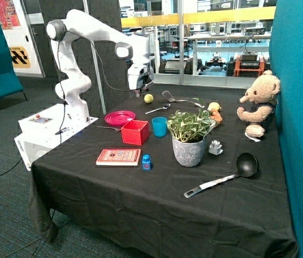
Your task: Set the table
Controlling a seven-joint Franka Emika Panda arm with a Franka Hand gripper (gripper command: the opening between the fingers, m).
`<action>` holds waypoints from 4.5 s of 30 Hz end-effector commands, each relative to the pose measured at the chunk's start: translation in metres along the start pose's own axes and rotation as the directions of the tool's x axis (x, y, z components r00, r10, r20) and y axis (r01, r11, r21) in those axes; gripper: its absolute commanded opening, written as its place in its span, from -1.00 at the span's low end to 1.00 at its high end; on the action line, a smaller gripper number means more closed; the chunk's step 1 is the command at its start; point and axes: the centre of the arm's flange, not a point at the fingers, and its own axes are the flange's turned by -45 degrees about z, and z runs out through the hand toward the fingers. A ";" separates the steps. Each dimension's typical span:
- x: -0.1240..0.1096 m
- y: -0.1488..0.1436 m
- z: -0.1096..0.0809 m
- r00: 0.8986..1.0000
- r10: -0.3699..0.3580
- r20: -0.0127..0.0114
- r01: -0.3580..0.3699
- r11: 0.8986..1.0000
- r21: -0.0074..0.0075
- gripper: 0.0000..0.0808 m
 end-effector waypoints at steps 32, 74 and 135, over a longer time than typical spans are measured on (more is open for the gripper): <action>0.021 -0.054 0.055 0.946 -0.323 -0.008 0.323 0.946 -0.008 0.04; 0.009 -0.183 0.100 0.739 -0.674 -0.005 0.674 0.739 -0.010 0.10; -0.025 -0.216 0.160 0.682 -0.731 -0.004 0.731 0.682 -0.011 -0.03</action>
